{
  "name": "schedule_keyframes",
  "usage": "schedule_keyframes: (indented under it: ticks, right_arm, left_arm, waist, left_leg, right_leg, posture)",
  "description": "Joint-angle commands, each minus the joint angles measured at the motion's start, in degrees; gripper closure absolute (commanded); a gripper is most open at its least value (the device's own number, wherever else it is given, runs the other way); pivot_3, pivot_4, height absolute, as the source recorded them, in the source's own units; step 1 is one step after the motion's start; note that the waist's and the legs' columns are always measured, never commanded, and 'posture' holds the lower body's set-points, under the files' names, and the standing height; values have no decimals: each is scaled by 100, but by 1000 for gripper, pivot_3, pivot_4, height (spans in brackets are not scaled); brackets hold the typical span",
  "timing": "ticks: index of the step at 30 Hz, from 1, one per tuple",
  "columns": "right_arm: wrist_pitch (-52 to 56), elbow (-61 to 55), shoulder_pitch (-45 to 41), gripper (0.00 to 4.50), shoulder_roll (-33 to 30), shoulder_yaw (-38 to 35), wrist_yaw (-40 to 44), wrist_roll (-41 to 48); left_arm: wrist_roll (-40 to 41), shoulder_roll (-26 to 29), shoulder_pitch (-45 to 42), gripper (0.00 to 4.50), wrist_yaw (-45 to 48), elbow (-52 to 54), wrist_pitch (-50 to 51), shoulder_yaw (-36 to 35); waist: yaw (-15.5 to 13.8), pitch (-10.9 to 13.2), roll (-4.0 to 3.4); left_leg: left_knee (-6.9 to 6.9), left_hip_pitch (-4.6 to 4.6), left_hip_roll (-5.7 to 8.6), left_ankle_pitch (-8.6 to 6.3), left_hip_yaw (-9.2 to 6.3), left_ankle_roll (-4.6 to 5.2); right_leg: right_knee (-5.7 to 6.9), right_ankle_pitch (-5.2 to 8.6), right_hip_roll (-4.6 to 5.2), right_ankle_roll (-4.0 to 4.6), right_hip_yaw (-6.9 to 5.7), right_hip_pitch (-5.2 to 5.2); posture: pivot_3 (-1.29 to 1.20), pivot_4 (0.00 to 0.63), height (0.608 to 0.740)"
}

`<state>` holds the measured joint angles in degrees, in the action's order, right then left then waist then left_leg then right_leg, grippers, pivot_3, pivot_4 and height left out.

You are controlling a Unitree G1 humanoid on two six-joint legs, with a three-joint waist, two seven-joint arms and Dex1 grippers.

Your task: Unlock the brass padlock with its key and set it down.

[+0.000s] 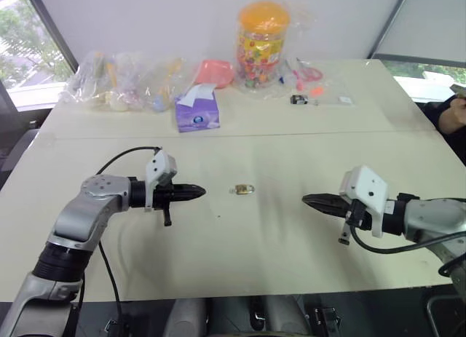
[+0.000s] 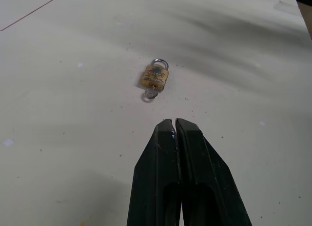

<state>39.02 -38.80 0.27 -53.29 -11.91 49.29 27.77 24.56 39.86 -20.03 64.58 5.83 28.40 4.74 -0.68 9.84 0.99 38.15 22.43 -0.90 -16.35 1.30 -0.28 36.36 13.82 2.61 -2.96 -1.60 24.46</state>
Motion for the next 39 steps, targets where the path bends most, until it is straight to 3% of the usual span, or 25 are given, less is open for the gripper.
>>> schedule_keyframes:
  ticks: [1,6,7,9,14,15,16,23,32,39]
  right_arm:
    - [-80,-56,-157,4500,-47,-23,-29,9]
    - [-52,90,-617,4500,-16,265,1,33]
    - [-29,172,-803,4248,7,419,32,38]
    - [-7,398,-1396,3606,147,938,113,-21]
    - [-277,1235,-2271,1085,408,2018,367,-567]
    - [-412,1494,-2427,385,459,2250,458,-742]
    - [-513,1743,-2582,56,524,2451,564,-874]
    - [-1290,3419,-3506,56,1262,3314,983,-1661]
    - [-1898,5093,-4046,56,2220,3663,1274,-2164]
    - [-2360,5984,-4130,56,2580,3785,1299,-2609]
  left_arm:
    - [108,67,-93,4434,29,176,8,-158]
    - [130,32,-151,4434,31,149,43,-151]
    - [132,18,-162,4478,27,154,58,-136]
    - [115,-11,-163,4500,31,196,65,-68]
    - [85,-125,-219,4500,-85,202,88,-48]
    - [79,-150,-231,4500,-118,201,93,-50]
    - [58,-172,-239,4500,-156,202,80,-48]
    - [6,-228,-62,4500,-387,427,66,-45]
    - [-25,-207,94,4500,-540,571,33,-55]
    - [-39,-186,126,4500,-581,580,11,-42]
  waist:
    - [-2,0,0]
    - [4,0,0]
    - [8,0,0]
    - [28,0,0]
    - [19,0,-1]
    - [11,0,-1]
    - [9,0,-1]
    - [22,0,-1]
    - [25,1,-1]
    - [73,0,-1]
  left_leg:
    - [0,0,0,0,0,0]
    - [0,0,0,0,1,0]
    - [1,-1,0,0,1,0]
    - [1,-2,0,0,2,0]
    - [1,-2,-1,0,0,0]
    - [1,-1,-1,0,0,0]
    - [1,0,1,0,0,0]
    - [4,0,4,0,6,0]
    - [7,-3,2,1,4,0]
    - [9,-8,3,1,7,0]
  right_leg:
    - [0,0,0,1,0,0]
    - [0,0,0,1,0,0]
    - [0,0,0,1,0,0]
    - [1,-1,-1,1,0,0]
    - [3,-3,-3,2,0,0]
    - [3,-9,-3,-9,0,0]
    - [2,-10,-2,-11,0,0]
    - [4,-14,2,-15,2,1]
    - [18,-17,2,-18,1,2]
    - [27,-18,4,-18,4,2]
  posture:
    - [0,150,737]
    - [0,150,737]
    - [0,150,737]
    - [0,150,737]
    - [0,150,737]
    - [0,150,737]
    - [0,150,737]
    - [0,150,737]
    - [0,150,737]
    - [0,150,737]
